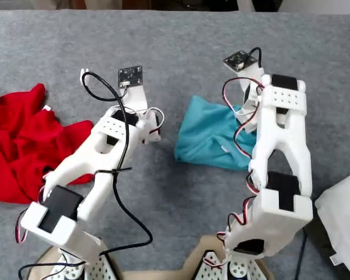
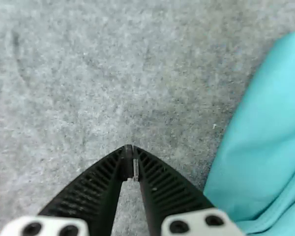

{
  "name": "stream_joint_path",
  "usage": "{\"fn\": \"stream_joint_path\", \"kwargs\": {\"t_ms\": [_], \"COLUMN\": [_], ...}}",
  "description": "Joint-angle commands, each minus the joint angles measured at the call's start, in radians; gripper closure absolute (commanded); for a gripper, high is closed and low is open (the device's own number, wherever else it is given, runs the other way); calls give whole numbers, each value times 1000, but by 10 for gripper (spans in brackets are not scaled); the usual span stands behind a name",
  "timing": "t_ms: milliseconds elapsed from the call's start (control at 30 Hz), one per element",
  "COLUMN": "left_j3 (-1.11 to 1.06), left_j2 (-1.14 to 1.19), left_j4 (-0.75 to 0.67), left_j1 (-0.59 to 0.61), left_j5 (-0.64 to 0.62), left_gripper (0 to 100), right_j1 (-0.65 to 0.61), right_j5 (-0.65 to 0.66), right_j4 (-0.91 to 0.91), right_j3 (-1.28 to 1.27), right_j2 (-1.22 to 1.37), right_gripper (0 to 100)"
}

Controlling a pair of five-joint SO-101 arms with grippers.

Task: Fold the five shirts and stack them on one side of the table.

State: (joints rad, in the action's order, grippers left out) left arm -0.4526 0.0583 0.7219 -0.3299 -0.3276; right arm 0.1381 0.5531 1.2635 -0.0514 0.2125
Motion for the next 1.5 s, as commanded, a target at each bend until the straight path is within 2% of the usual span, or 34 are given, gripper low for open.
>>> {"fn": "stream_joint_path", "kwargs": {"t_ms": [0, 133, 400, 567, 700, 867, 1000, 1233, 1467], "left_j3": [21, 21, 20, 20, 20, 20, 20, 18, 18], "left_j2": [-1, -1, -1, 1, 2, 2, 2, 2, 2], "left_j4": [-15, -15, -15, -15, -15, -15, -15, -14, -14], "left_j1": [6, 3, 0, -2, -2, -2, -2, -2, 8], "left_j5": [-6, -5, 29, 29, 29, 29, 29, 29, 31], "left_gripper": [982, 982, 982, 982, 982, 982, 982, 982, 982], "right_j1": [-7, 24, 162, 183, 173, 168, 108, -27, -93], "right_j5": [-8, -3, 32, 35, 63, 63, 60, 46, 18], "right_j4": [-57, -83, -84, -61, 37, 282, 443, 477, 491], "right_j3": [22, 124, 400, 535, 653, 868, 987, 892, 745], "right_j2": [-31, 79, 372, 450, 452, 450, 456, 458, 444], "right_gripper": [994, 994, 994, 994, 994, 994, 994, 990, 993]}}
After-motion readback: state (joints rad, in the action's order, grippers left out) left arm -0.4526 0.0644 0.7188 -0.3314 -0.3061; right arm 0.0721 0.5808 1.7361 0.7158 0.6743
